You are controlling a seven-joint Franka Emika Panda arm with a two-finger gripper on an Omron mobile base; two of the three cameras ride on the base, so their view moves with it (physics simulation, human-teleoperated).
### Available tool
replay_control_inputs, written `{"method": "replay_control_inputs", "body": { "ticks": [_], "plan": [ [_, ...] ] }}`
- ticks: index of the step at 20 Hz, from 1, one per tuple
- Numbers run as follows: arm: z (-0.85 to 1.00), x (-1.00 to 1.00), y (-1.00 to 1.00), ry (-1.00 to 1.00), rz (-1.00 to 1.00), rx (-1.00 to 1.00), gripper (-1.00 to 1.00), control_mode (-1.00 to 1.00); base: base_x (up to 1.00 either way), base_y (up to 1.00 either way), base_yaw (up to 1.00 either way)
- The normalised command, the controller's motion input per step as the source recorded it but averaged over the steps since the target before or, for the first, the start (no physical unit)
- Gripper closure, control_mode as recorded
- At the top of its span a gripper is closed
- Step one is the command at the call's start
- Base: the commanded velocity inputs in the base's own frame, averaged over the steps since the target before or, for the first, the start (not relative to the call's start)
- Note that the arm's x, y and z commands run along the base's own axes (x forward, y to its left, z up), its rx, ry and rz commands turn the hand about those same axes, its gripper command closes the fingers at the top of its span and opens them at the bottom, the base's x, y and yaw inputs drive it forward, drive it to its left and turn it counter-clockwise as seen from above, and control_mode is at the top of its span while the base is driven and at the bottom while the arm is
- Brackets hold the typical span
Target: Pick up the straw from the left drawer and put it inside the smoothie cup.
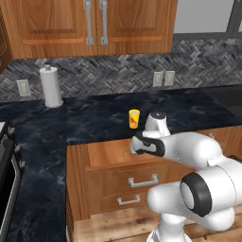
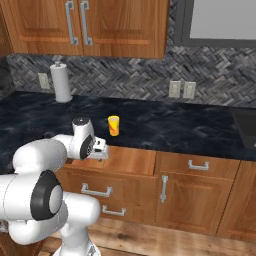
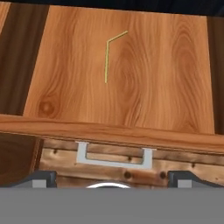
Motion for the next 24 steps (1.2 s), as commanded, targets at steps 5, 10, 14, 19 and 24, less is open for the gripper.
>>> {"method": "replay_control_inputs", "body": {
  "ticks": [5,10,14,19,24],
  "plan": [
    [-0.29,0.25,0.00,0.00,0.00,0.00,-1.00,-1.00,0.00,0.00,0.00],
    [-0.21,0.32,0.00,0.00,0.00,0.00,-1.00,-1.00,0.00,0.00,0.00],
    [-0.20,0.36,0.00,0.00,0.00,0.00,-1.00,-1.00,0.00,0.00,0.00],
    [-0.24,0.38,0.00,0.00,-0.02,0.00,-1.00,-1.00,0.00,0.00,0.00],
    [-0.30,0.33,0.00,0.00,-0.04,0.00,-1.00,-1.00,0.00,0.00,0.00]
  ]
}}
